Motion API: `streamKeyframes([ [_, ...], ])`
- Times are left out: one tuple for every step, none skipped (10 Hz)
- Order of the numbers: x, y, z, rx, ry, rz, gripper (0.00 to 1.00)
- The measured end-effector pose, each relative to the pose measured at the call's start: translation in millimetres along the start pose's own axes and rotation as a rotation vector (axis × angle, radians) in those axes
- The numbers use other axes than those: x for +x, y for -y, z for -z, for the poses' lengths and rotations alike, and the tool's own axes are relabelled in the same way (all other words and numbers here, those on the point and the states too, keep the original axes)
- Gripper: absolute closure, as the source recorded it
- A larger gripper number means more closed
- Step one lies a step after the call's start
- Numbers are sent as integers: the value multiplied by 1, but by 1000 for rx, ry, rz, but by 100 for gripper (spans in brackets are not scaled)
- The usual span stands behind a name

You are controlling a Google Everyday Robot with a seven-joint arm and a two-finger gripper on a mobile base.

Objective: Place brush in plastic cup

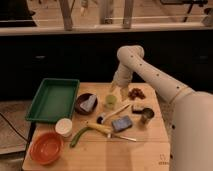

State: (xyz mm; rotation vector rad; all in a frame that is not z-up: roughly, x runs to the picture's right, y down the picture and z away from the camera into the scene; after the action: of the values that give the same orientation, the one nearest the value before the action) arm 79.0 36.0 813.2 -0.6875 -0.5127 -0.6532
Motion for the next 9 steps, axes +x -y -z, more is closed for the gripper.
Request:
streamKeyframes([
  [0, 0, 0, -1, 1, 1, 20],
  [0, 0, -1, -3, 2, 2, 20],
  [-1, -1, -1, -3, 2, 2, 20],
  [-1, -1, -2, -4, 2, 3, 20],
  [-1, -1, -3, -6, 3, 3, 20],
  [-2, -2, -3, -7, 4, 4, 20],
  [-2, -2, -4, -7, 5, 5, 20],
  [-2, -2, -4, -8, 5, 6, 20],
  [-3, -3, -4, -7, 7, 8, 20],
])
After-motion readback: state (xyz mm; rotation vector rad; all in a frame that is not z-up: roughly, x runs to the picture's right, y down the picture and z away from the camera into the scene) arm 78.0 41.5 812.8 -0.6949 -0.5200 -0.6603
